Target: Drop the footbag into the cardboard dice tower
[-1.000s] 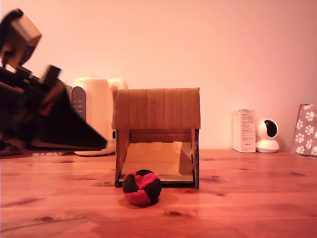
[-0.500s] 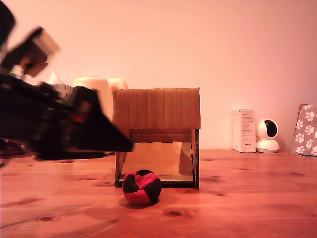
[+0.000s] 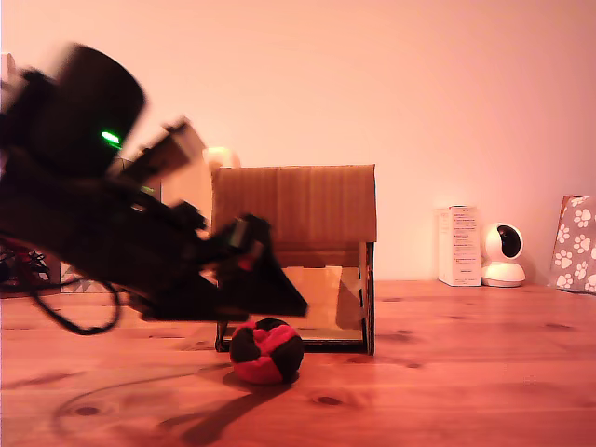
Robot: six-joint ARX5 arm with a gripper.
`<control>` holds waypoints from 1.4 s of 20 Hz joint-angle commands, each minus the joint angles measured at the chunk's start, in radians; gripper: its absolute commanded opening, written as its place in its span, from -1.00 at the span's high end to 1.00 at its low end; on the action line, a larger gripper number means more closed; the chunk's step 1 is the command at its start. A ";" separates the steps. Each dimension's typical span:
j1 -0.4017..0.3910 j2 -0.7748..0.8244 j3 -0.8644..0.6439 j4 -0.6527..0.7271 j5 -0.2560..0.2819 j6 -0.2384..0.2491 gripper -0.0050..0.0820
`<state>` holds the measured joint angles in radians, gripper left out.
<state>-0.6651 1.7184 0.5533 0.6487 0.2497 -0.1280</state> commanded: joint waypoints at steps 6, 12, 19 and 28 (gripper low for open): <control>-0.003 0.075 0.103 -0.197 0.043 0.022 -0.38; -0.003 0.075 0.150 -0.341 0.042 0.040 0.29; -0.002 0.022 0.179 -0.421 0.051 0.042 0.72; -0.002 -0.307 0.186 -0.660 0.087 0.042 0.71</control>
<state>-0.6643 1.4185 0.7422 -0.0078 0.3325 -0.0937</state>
